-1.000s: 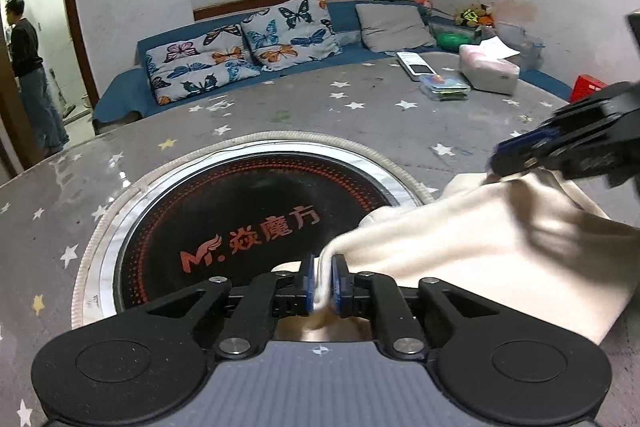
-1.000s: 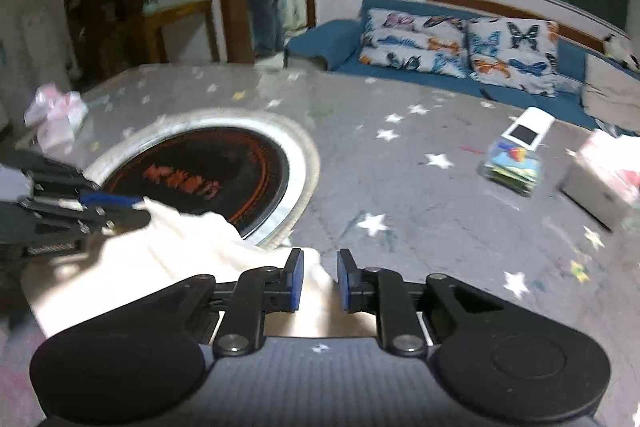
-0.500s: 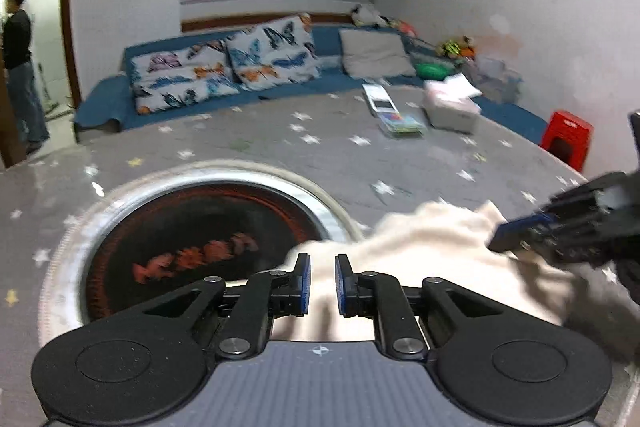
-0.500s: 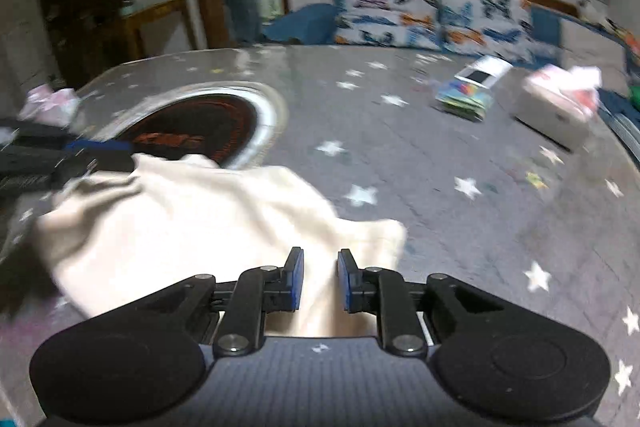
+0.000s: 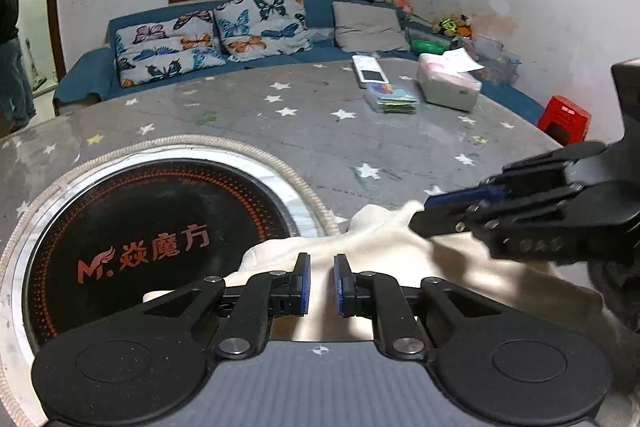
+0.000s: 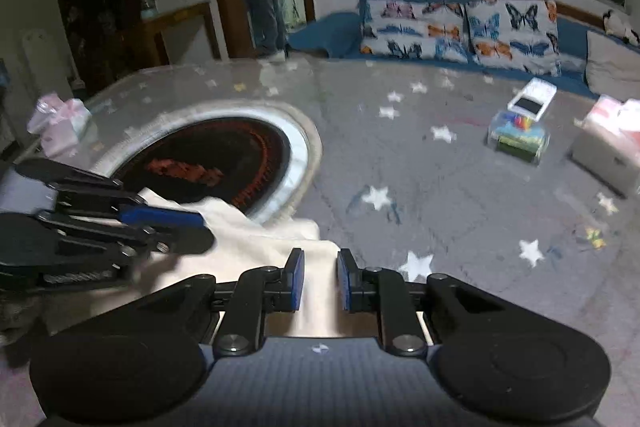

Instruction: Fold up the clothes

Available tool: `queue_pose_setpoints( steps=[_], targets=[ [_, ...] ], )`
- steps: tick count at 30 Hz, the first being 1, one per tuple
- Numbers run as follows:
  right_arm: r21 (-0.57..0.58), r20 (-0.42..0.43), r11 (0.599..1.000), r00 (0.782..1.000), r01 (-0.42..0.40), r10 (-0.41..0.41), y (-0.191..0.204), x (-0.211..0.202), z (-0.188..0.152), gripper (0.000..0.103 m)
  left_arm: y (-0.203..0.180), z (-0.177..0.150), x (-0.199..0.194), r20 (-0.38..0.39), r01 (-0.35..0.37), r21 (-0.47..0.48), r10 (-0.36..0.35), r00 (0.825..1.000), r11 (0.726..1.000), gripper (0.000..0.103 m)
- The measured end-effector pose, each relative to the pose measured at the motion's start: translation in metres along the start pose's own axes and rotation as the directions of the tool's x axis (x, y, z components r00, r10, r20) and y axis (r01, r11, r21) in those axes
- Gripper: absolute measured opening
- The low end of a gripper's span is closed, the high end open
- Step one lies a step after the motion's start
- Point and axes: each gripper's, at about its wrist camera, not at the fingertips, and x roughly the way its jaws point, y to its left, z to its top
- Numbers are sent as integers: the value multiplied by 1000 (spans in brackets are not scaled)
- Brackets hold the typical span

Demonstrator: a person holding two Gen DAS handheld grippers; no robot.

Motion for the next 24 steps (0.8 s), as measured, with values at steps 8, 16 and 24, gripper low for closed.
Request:
queue_pose_setpoints(
  steps=[8, 16, 24],
  targets=[
    [-40, 13, 999, 1000, -11, 12, 11, -7, 3, 17, 5, -1, -1, 3, 13, -39, -13, 1000, 999, 15],
    [-87, 12, 996, 1000, -14, 15, 19, -20, -1, 17, 5, -10, -36, 50, 1, -34, 0, 999, 999, 15],
    [-84, -11, 996, 1000, -27, 26, 21, -53, -36, 16, 8, -47, -74, 57, -15, -23, 16, 998, 1000, 15]
  ],
)
